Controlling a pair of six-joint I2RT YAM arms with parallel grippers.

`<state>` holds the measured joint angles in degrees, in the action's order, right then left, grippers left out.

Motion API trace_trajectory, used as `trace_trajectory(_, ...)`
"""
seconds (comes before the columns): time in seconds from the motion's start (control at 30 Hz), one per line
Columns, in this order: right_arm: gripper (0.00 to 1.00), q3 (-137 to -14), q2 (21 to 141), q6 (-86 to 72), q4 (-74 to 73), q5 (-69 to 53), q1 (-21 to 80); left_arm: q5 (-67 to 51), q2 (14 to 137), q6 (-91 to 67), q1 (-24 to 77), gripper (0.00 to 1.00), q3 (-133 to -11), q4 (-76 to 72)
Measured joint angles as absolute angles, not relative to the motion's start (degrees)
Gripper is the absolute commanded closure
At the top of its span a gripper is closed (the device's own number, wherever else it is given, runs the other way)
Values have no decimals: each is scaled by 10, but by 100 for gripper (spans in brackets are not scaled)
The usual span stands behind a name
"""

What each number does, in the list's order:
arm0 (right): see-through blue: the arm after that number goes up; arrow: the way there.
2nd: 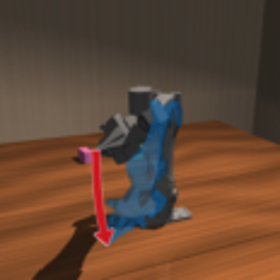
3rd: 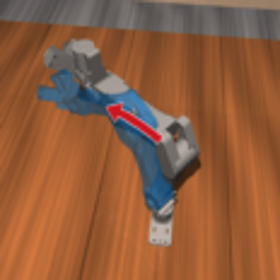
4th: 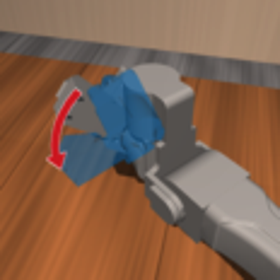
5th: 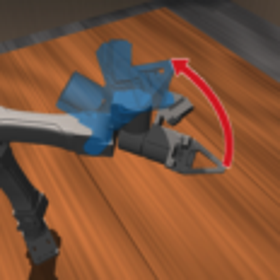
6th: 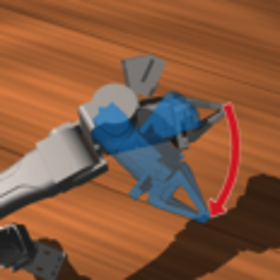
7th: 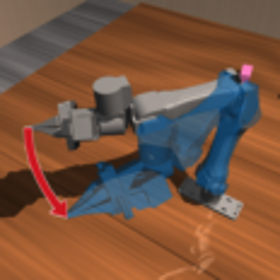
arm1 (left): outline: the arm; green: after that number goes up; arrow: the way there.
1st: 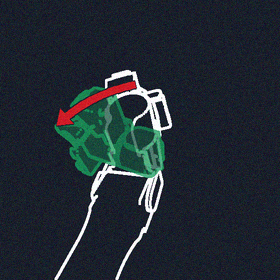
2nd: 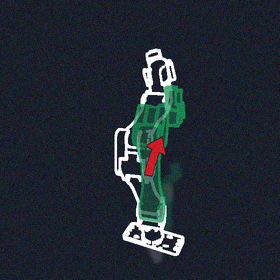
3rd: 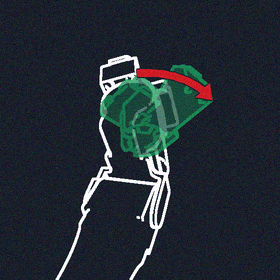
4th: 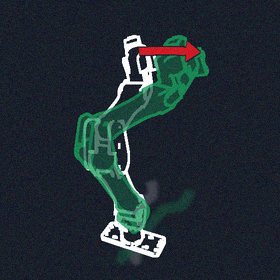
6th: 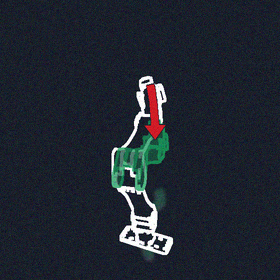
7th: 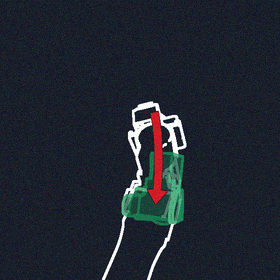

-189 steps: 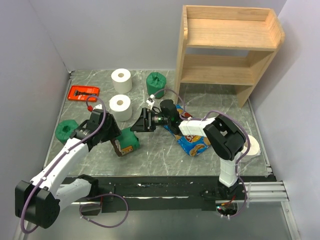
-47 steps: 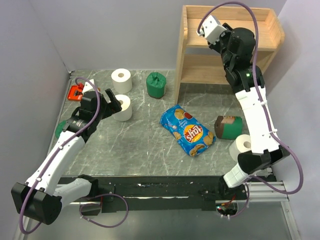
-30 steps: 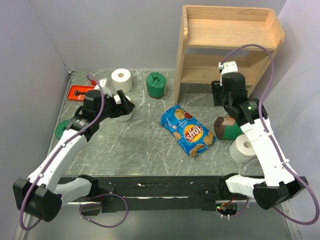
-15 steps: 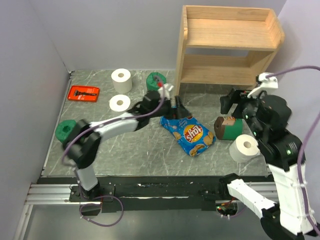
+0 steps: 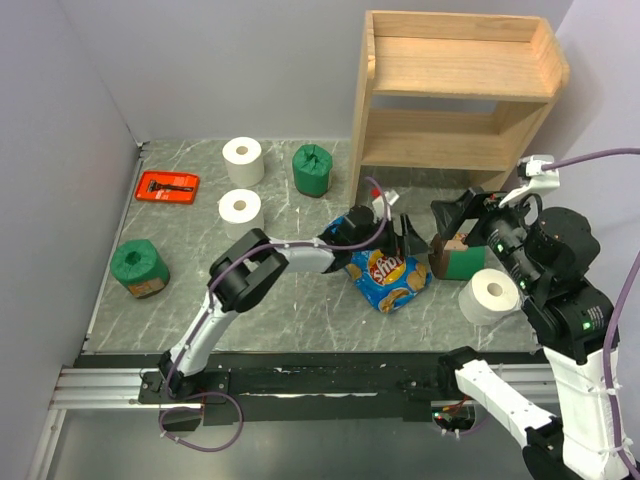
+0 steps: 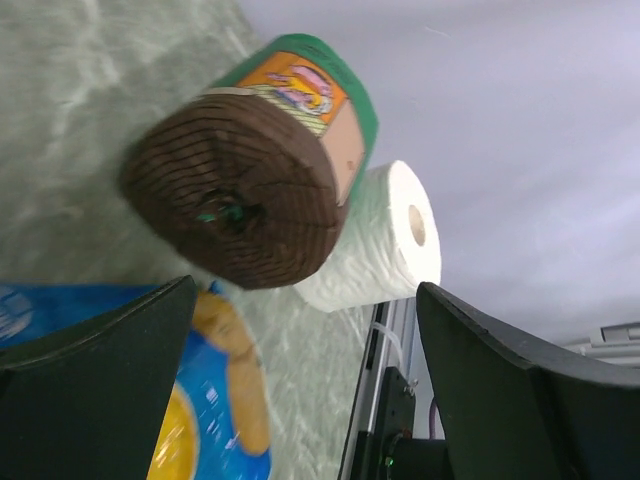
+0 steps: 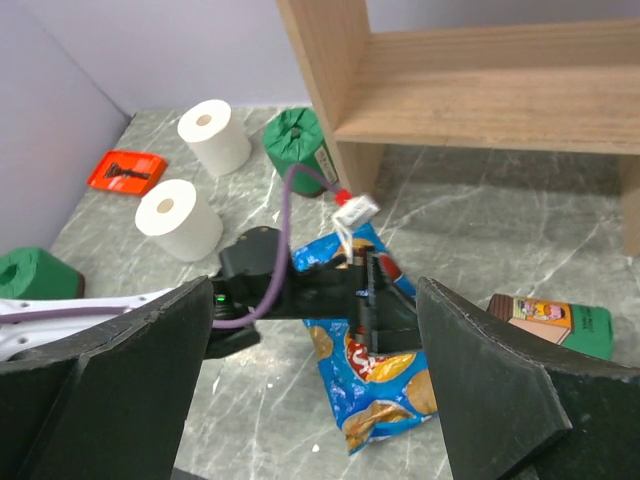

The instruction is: Place and organize the paper towels onto the shelf

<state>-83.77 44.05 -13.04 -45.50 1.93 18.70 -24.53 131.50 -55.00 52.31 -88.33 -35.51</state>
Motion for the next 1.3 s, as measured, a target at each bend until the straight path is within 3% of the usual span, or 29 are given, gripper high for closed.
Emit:
trace_trajectory(0.63, 11, -824, 406, -128, -454, 6, 187, -215, 1431, -562, 563, 3, -996, -402)
trace_trajectory(0.93, 11, -820, 398, -126, -453, -5, 187, -206, 1467, -565, 566, 9, -1042, -414)
trace_trajectory(1.07, 11, -810, 397, -126, -447, -8, 187, -204, 1472, -566, 567, 16, -1056, -416)
trace_trajectory(1.3, 10, -801, 397, -126, -441, -12, 187, -196, 1491, -567, 569, 17, -1090, -420)
